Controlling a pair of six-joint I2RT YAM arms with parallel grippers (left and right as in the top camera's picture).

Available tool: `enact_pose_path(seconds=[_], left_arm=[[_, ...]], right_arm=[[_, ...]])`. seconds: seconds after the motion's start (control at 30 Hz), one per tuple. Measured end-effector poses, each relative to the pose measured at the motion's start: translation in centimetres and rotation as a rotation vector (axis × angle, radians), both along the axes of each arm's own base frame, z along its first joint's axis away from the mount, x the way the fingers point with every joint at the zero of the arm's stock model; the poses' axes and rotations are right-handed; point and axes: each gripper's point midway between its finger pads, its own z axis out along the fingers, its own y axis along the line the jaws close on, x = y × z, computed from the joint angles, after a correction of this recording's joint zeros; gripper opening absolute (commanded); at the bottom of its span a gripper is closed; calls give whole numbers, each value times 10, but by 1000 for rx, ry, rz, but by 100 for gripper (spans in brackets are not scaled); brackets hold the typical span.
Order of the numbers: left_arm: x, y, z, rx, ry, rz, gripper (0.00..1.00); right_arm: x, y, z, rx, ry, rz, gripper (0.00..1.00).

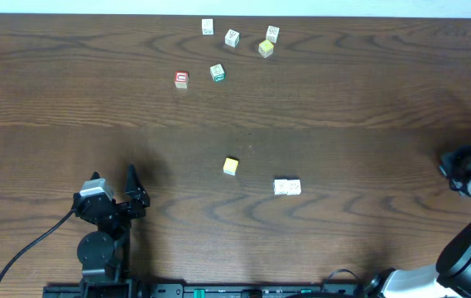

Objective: Lift 5 blocks
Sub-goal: 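Lift the umbrella block and carry it toward the two white blocks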

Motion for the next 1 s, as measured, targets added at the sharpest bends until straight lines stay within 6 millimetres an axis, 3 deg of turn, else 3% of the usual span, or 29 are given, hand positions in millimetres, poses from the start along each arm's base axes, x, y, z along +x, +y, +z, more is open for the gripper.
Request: enact_pose_path(seconds=[0.53, 0.8, 1.0], left_arm=[[0, 0, 0, 0, 0, 0, 76], [0, 0, 0, 0, 0, 0, 76], [0, 0, 0, 0, 0, 0, 76]], right_arm=[[52, 86, 5, 10, -38, 406, 21], [73, 130, 51, -27, -161, 575, 21], [76, 165, 77, -49, -212, 693, 21]])
